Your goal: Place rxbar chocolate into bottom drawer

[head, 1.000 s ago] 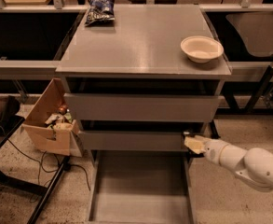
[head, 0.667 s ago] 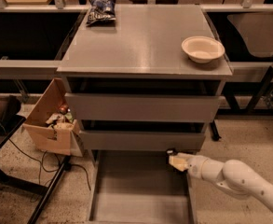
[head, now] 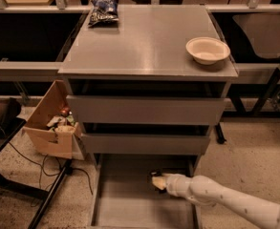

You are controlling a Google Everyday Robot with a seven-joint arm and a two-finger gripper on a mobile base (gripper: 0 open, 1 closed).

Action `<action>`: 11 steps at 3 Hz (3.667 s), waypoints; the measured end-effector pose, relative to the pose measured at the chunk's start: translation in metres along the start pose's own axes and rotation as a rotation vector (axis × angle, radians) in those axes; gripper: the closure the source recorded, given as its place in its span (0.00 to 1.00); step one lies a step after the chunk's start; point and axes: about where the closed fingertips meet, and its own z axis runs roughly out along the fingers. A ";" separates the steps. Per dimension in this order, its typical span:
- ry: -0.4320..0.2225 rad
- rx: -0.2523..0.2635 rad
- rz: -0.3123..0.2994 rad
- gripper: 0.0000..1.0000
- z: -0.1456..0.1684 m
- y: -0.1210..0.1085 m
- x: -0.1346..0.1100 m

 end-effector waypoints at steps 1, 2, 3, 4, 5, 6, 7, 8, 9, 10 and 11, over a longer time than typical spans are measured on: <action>0.035 0.046 0.019 1.00 0.039 -0.006 0.026; 0.098 0.080 0.095 1.00 0.063 -0.018 0.077; 0.098 0.080 0.095 1.00 0.063 -0.018 0.077; 0.098 0.080 0.095 0.81 0.063 -0.018 0.077; 0.098 0.080 0.095 0.58 0.063 -0.018 0.077; 0.100 0.077 0.095 0.27 0.065 -0.017 0.078; 0.103 0.074 0.095 0.04 0.066 -0.016 0.079; 0.140 0.052 0.053 0.00 0.063 -0.002 0.078; 0.197 0.039 0.026 0.00 0.048 0.016 0.073; 0.228 0.039 0.020 0.00 0.019 0.035 0.059; 0.191 0.064 -0.001 0.00 -0.040 0.068 0.026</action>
Offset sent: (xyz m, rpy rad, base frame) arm -0.0334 0.0131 -0.1531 -0.0720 0.2226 -0.1331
